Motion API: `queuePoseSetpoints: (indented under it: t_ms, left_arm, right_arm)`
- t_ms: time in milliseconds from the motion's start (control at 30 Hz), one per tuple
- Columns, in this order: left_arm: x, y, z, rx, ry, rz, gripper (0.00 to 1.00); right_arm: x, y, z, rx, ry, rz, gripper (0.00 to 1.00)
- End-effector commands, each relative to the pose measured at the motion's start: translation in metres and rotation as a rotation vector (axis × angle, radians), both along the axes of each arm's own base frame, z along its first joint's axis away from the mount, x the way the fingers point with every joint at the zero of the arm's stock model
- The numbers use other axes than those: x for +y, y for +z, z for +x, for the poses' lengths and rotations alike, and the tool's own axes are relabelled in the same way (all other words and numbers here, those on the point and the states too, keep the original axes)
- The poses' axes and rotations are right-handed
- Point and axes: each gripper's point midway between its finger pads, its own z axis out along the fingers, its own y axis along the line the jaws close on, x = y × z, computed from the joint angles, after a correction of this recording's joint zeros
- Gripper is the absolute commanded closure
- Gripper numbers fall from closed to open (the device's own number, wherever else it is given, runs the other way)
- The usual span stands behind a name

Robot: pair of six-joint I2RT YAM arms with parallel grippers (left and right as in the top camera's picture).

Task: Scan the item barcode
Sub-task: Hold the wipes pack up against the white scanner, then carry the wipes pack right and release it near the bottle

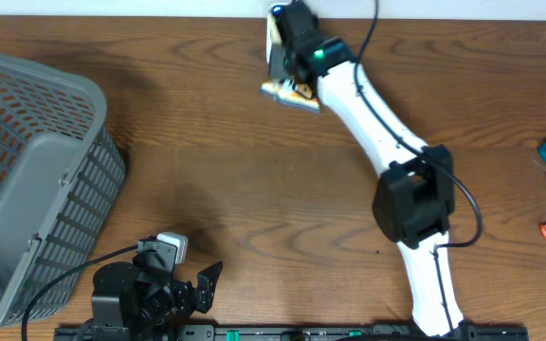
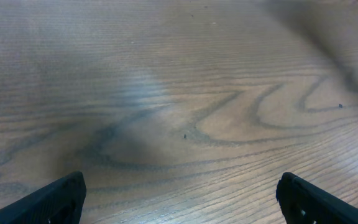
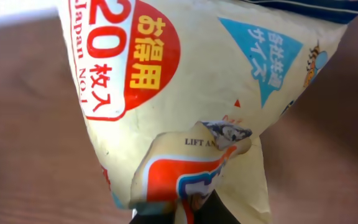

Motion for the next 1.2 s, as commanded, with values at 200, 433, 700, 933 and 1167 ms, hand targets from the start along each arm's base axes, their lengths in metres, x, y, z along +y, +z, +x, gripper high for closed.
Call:
queuePoseSetpoints:
  t_ms: [200, 433, 700, 933, 1167]
  left_arm:
    - [0.001, 0.003, 0.0, -0.013, -0.001, 0.009, 0.02]
    - [0.001, 0.003, 0.0, -0.013, -0.001, 0.009, 0.02]
    - [0.001, 0.003, 0.0, -0.013, -0.001, 0.009, 0.02]
    - [0.001, 0.003, 0.0, -0.013, -0.001, 0.009, 0.02]
    - [0.001, 0.003, 0.0, -0.013, -0.001, 0.009, 0.02]
  right_arm:
    - [0.016, -0.028, 0.024, -0.035, 0.106, 0.054, 0.99]
    - [0.007, -0.033, 0.026, -0.027, 0.054, 0.016, 0.99]
    - [-0.081, 0.028, -0.03, 0.156, -0.174, -0.223, 0.99]
    - [-0.227, 0.04, -0.106, 0.449, -0.486, -0.527, 0.99]
    - [-0.369, 0.011, -0.138, 0.631, -0.786, -0.628, 0.99]
